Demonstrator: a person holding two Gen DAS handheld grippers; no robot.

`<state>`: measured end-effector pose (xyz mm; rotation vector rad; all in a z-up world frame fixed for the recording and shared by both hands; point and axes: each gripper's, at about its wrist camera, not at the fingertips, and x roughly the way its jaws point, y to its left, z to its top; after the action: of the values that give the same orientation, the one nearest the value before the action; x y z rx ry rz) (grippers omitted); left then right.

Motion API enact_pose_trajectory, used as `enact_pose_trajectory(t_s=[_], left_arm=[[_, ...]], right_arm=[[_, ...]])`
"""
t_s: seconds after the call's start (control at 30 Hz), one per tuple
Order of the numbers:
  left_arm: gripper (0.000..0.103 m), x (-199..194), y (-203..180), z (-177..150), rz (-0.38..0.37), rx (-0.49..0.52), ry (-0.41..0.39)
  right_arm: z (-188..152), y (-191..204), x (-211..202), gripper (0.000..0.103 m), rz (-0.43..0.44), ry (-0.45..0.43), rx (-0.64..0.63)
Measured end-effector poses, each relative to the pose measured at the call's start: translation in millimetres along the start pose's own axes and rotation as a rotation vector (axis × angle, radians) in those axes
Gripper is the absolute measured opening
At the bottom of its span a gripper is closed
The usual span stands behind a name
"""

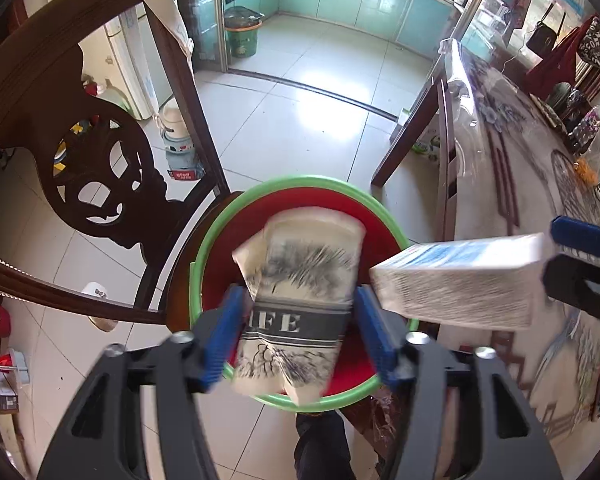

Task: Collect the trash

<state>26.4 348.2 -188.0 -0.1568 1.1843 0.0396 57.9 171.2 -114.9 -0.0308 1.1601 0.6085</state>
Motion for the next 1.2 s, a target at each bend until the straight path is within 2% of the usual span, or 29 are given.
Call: enact_pose_trajectory(t_s=[0.1, 0.17, 0.33, 0.43, 0.53, 0.63, 0.67, 0.77, 0.83, 0.9, 0.97, 1.03, 1.07, 1.13, 1.2], left_arm=[[0.076, -3.6, -0.2, -1.1, -0.023, -0.025, -0.013], [0.083, -4.7, -4.0, -0.5, -0.021, -0.022, -0.018], [0.087, -21.1, -29.2, 5.5, -0.052, 0.016, -0.097], [0.095, -39.9, -49.5, 12.8, -0.063, 0.033, -0.204], [0.095, -62.8, -74.8, 17.1, -0.084, 0.070, -0.340], [0.095, -91.4, -106.7, 17.7, -0.118, 0.111, -0.470], [0.095, -100.2, -116.0, 16.3, -0.137, 0.118, -0.504], [0.095, -124.7, -143.7, 12.2, -0.178, 0.125, -0.601], [0.095, -142.8, -166.3, 2.6, -0.174, 0.132, -0.691], [0.095, -157.8, -192.2, -8.4, -0.183, 0.151, -0.775], [0.095, -165.4, -216.9, -14.2, -0.193, 0.166, -0.795], [0.095, -167.6, -240.3, -16.6, -0.185, 0.159, -0.767], [0.095, -166.9, -251.3, -18.8, -0.164, 0.153, -0.752], [0.095, -162.2, -267.4, -25.4, -0.101, 0.139, -0.736], [0.095, -157.8, -278.3, -32.8, -0.081, 0.135, -0.738]], right_arm=[[-3.1, -5.7, -11.8, 0.080, 0.017, -0.038, 0.035], [-6.2, -12.4, -21.9, 0.086, -0.014, -0.063, 0.051], [-16.9, -37.6, -64.8, 0.098, -0.120, -0.186, 0.119], [-26.0, -52.3, -92.9, 0.098, -0.221, -0.249, 0.132], [-38.1, -69.2, -117.8, 0.098, -0.295, -0.306, 0.160], [-58.7, -80.9, -153.3, 0.098, -0.374, -0.459, 0.187], [-71.1, -83.4, -173.0, 0.098, -0.431, -0.552, 0.190], [-93.9, -92.4, -204.9, 0.099, -0.562, -0.705, 0.179], [-98.3, -104.9, -211.8, 0.098, -0.611, -0.694, 0.194], [-108.7, -122.7, -214.3, 0.098, -0.670, -0.637, 0.242], [-128.4, -139.4, -219.6, 0.098, -0.662, -0.673, 0.261], [-155.7, -155.0, -233.6, 0.099, -0.573, -0.811, 0.257], [-159.3, -160.6, -238.8, 0.099, -0.568, -0.833, 0.278], [-161.9, -177.7, -246.8, 0.098, -0.553, -0.810, 0.296], [-165.2, -189.7, -249.1, 0.098, -0.553, -0.776, 0.291]])
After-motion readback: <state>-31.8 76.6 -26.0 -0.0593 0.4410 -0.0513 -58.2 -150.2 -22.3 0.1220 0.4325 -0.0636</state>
